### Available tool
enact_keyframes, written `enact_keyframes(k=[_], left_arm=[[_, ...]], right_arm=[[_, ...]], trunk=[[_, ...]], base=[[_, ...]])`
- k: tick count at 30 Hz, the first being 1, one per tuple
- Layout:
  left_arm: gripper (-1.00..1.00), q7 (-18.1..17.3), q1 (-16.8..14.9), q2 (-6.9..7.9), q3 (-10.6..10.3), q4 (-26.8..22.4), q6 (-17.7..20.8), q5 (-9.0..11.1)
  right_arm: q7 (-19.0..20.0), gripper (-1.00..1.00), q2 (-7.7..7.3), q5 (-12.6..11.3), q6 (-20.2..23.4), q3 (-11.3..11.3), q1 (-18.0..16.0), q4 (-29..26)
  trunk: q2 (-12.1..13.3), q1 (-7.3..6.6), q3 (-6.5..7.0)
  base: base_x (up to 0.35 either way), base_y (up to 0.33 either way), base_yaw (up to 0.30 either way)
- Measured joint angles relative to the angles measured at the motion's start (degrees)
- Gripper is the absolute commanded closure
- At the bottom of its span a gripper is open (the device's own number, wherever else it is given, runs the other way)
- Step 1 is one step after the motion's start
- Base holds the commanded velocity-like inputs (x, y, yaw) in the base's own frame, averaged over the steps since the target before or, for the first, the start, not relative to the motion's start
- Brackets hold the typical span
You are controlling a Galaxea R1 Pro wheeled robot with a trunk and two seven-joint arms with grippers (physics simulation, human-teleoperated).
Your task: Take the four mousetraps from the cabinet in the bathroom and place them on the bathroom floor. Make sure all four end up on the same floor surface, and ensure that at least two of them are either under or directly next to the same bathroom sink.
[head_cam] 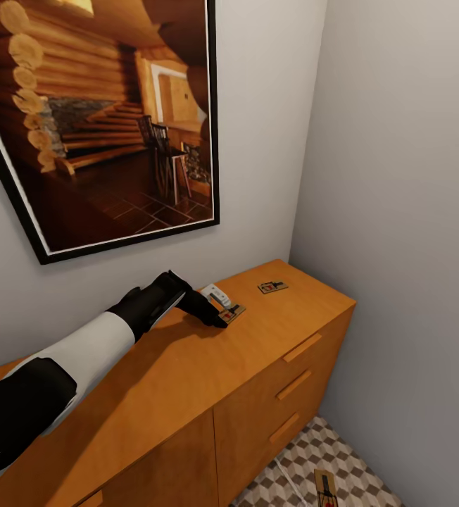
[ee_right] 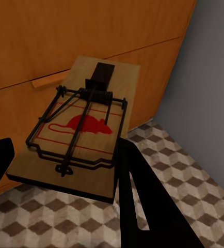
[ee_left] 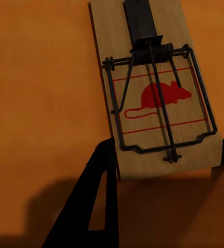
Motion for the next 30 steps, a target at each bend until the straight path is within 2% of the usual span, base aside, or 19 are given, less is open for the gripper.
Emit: enact_keyframes(k=[11,13,18,30], left_arm=[[1.0,-0.2,-0.1,-0.09,0.2,0.4,0.0,-0.1],[1.0,-0.2,0.2,-0.08,0.0,-0.6,0.0,-0.8],[1.0,-0.1,0.3,-0.09,0.1,-3.5,0.2,-0.8],[1.0,-0.1,0.3,-0.15,0.2,-4.7,0.4,-0.8]], right_arm=[[0.0,1.0,0.0,0.0,0.0,0.0,0.0,0.0],[0.0,1.0,0.0,0.0,0.0,0.0,0.0,0.0],[0.0,1.0,0.0,0.0,0.0,0.0,0.0,0.0],[0.0,1.0,0.0,0.0,0.0,0.0,0.0,0.0]], trunk=[[0.0,0.0,0.0],[0.0,0.01,-0.01],[0.0,0.01,-0.01],[0.0,0.01,-0.01]], base=[[0.0,0.0,0.0],[0.0,0.0,0.0],[0.0,0.0,0.0],[0.0,0.0,0.0]])
